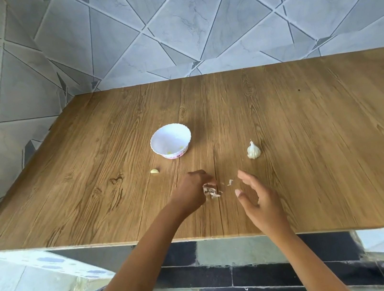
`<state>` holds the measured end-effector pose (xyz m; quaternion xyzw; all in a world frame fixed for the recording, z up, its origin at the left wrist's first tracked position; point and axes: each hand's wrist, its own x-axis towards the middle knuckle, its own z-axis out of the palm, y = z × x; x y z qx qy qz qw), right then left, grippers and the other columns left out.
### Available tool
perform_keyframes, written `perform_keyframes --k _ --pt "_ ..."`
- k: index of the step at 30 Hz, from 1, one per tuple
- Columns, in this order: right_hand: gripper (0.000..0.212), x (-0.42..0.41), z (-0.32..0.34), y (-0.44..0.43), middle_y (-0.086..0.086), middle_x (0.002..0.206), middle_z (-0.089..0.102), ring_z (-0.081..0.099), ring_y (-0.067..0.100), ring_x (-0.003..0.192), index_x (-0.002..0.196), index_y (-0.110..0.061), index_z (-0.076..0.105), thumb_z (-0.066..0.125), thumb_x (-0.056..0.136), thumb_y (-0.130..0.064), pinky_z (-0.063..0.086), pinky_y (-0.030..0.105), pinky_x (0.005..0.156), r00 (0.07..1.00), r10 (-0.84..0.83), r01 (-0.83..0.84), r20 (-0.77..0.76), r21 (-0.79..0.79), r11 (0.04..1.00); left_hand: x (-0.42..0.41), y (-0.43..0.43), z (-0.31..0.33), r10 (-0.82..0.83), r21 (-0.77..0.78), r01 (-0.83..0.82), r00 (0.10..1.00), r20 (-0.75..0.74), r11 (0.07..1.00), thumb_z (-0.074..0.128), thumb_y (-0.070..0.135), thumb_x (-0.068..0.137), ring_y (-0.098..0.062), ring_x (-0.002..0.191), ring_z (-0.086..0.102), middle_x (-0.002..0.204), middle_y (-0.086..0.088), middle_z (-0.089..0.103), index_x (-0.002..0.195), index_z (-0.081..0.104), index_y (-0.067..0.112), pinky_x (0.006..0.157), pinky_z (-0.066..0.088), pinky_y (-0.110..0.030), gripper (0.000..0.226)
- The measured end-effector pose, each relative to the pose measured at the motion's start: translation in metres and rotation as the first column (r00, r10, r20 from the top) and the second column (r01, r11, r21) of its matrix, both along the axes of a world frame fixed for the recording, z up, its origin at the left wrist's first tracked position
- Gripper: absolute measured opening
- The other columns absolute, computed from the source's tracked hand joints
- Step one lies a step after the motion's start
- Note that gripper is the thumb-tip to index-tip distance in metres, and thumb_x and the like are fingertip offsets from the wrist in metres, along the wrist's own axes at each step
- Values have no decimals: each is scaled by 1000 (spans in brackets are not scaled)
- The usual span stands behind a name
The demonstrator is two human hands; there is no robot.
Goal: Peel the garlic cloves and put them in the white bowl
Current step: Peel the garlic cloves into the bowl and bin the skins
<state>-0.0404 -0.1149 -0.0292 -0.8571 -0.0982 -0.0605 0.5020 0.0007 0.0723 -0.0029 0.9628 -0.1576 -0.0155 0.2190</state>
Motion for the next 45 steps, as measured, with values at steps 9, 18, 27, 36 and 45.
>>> perform_keyframes --k 9,18,27,36,45 --pt "41 0 0 -10 -5 132 55 51 7 122 133 -21 50 57 93 -18 37 21 102 983 47 0 -179 255 967 6 -27 13 -258 -23 257 966 -24 966 55 -16 72 -11 79 62 101 -5 70 97 73 7 73 51 -23 39" --pt "32 -1 8 -1 -5 122 60 56 -2 110 123 -21 55 55 93 -9 42 5 87 970 113 -26 -213 373 927 -25 24 19 -17 -40 13 993 -116 999 46 -13 77 -15 108 62 117 -5 67 112 69 9 98 45 -23 48" --pt "23 4 17 15 -4 116 65 60 9 111 115 -25 59 54 94 -15 46 26 97 906 161 110 -391 585 803 -51 18 -8 -62 135 34 977 205 990 76 1 74 -19 80 71 102 -4 72 97 75 14 61 60 -32 27" --pt "27 10 33 35 11 112 64 59 22 108 116 -5 57 39 101 -20 44 36 98 687 328 524 -648 755 395 -22 2 28 193 -347 -178 981 9 921 64 -2 81 -5 74 66 85 -3 74 88 76 7 72 51 -18 17" --pt "23 18 55 50 5 52 58 53 13 56 71 -5 54 43 92 -5 44 19 50 561 371 767 -740 633 104 -16 -34 47 -104 85 102 994 26 991 55 2 82 -21 85 66 97 -1 74 109 71 24 73 53 -37 39"
